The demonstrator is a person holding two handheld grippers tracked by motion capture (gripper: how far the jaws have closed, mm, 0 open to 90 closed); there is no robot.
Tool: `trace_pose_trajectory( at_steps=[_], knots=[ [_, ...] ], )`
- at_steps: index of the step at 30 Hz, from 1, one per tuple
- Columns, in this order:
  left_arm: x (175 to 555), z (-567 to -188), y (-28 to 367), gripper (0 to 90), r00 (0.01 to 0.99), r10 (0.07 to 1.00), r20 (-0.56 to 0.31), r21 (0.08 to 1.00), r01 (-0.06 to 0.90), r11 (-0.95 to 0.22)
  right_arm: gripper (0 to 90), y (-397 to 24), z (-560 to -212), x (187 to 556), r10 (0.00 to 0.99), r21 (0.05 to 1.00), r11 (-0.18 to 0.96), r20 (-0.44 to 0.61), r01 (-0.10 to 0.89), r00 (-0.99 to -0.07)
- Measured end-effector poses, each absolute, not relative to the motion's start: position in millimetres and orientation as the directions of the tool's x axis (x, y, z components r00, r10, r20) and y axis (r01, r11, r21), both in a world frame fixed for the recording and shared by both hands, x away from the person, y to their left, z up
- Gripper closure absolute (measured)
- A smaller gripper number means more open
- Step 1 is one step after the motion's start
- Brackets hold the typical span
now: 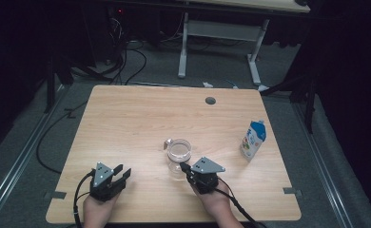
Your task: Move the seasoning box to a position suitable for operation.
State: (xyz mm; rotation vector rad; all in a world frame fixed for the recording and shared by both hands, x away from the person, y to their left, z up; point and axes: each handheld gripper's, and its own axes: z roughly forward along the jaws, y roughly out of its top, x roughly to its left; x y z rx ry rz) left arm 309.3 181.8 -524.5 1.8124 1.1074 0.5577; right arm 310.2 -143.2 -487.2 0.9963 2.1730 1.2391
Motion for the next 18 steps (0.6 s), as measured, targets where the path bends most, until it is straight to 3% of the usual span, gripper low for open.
trace_pose_trajectory(
  at_steps=[11, 18],
  knots=[
    [313, -521, 170, 63.6, 0.513, 0.856, -0.062, 0.875, 0.440, -0.201, 88.7, -176, -488, 318, 0.828, 0.874, 0.285, -0.017, 0.394, -0.561],
    [334, -519, 141, 77.8, 0.532, 0.839, -0.112, 0.870, 0.461, -0.175, 89.1, -194, -503, 367, 0.863, 0.864, 0.228, 0.033, 0.448, -0.503]
  ],
)
